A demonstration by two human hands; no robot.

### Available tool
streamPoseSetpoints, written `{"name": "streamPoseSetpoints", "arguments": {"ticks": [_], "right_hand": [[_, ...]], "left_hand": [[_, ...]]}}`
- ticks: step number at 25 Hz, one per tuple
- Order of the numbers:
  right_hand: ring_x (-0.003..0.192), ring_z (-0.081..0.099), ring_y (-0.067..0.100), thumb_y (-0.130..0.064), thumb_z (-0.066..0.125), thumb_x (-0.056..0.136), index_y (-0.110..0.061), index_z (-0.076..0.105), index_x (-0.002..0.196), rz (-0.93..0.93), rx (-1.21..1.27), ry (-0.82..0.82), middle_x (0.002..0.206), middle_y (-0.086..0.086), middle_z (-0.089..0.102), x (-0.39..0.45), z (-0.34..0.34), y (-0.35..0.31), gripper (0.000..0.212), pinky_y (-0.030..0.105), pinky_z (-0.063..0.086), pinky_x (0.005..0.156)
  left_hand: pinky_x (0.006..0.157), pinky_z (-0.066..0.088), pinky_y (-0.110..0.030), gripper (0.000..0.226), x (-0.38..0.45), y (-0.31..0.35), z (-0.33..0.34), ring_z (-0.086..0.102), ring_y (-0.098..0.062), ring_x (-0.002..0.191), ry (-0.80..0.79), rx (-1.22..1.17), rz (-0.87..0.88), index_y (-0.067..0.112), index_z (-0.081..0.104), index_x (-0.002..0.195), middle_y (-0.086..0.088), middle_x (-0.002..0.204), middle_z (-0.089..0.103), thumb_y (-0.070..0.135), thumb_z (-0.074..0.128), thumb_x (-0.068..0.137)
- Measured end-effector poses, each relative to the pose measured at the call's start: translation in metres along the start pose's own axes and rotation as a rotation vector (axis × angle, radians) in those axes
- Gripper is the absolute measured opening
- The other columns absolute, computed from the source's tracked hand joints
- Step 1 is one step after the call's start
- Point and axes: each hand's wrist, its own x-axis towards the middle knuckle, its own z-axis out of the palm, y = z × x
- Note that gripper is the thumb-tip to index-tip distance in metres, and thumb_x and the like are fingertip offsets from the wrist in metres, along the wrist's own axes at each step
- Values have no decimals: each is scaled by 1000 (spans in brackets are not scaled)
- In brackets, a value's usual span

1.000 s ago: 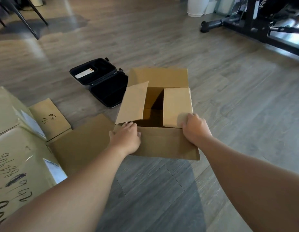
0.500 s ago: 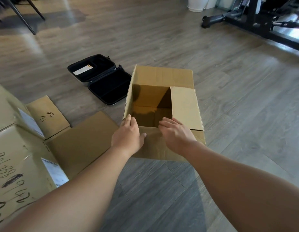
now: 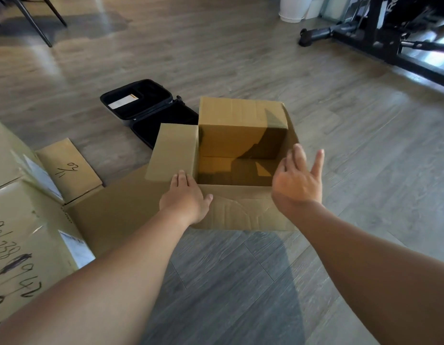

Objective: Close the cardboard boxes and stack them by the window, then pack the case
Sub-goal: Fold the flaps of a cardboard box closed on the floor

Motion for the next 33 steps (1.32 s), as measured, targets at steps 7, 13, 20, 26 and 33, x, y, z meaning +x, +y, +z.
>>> {"name": "streamPoseSetpoints", "arguments": {"ticks": [7,13,20,26,33], "right_hand": [[143,33,33,-26,29,105,-10,51,139,184,365,-294,151,16,42,-14,50,34,44,57,17,120],[107,55,39,-29,27,106,-12,54,117,350,714,-289,128,9,50,-12,57,33,33,46,43,84],[127,44,39,-23,27,102,-7,53,125,392,636,-257,136,17,48,-15,70,50,38,50,38,103],[147,32,29,-33,41,105,-9,43,147,-131,793,-117,159,11,33,1,23,-28,48,48,33,116],[147,31,26,-27,44,103,-5,42,147,-774,856,-22,156,10,38,-21,-34,-172,48,44,34,115]], "left_hand": [[115,32,-46,86,3,-2,10,11,-33,153,36,-96,55,3,3,158,-16,167,0,56,40,101],[101,45,-44,81,8,6,17,44,-38,137,75,-217,89,2,14,156,-14,163,22,50,48,100],[98,45,-41,75,14,25,18,43,-33,139,45,-221,194,8,10,158,-9,166,13,47,41,103],[75,45,-37,51,-3,-23,21,58,-28,109,137,-276,89,7,47,131,-9,133,54,48,34,104],[67,49,-35,33,-36,-120,42,62,-26,82,29,-300,-315,13,56,90,-10,94,63,38,39,102]]}}
